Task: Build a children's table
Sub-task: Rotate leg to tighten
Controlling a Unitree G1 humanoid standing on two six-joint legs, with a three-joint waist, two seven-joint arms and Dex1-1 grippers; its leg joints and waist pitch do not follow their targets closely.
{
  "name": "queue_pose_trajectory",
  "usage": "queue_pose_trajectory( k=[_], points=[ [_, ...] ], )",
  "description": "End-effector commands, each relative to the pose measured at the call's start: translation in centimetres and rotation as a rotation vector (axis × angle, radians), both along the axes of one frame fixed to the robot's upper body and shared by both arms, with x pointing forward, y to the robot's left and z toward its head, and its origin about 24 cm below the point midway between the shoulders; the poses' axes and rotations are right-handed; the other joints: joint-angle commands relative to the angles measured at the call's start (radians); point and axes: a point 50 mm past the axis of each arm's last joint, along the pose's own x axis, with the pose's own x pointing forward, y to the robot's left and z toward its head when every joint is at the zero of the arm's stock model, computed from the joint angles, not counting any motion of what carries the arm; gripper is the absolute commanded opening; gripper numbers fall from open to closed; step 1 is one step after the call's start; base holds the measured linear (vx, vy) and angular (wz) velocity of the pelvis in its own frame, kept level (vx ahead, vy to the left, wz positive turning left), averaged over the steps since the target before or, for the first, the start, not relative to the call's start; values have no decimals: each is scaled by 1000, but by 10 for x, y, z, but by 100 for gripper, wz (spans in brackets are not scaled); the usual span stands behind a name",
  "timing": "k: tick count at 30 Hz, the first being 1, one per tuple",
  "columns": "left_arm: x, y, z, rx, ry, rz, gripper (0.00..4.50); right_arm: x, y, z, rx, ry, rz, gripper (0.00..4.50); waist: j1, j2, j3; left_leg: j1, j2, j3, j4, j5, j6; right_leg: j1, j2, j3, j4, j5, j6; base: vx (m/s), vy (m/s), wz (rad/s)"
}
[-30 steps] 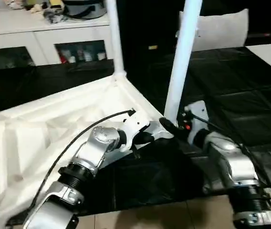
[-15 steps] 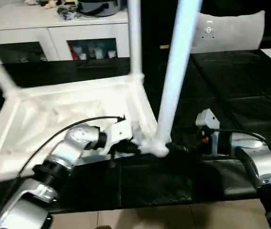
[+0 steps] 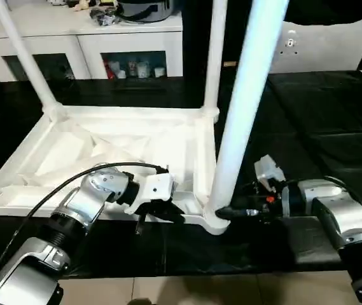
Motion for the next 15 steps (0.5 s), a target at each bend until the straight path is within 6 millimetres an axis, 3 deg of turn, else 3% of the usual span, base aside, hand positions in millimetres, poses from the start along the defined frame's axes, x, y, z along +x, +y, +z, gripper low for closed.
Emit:
queue_pose_trajectory(
  k=[1, 12, 15],
  points=[
    [-5, -6, -2, 31, -1, -80, 0, -1, 7, 2, 12, 2, 49, 209, -5, -21, -65, 6, 30, 0, -65, -152, 65, 53, -64, 40, -66, -268, -195, 0, 0, 0],
    [-4, -9, -4, -21, 39, 29, 0, -10, 14, -2, 62, 55, 26, 195, -5, -20, -65, 5, 30, 0, -65, -144, 62, 54, -62, 41, -65, -246, -197, 0, 0, 0],
    [1, -17, -3, -66, 49, 147, 0, -4, 21, -7, 47, 41, -139, 195, -12, -17, -57, 5, 27, -1, -72, -185, 41, 52, -60, 39, -76, -337, -174, 0, 0, 0]
  ],
)
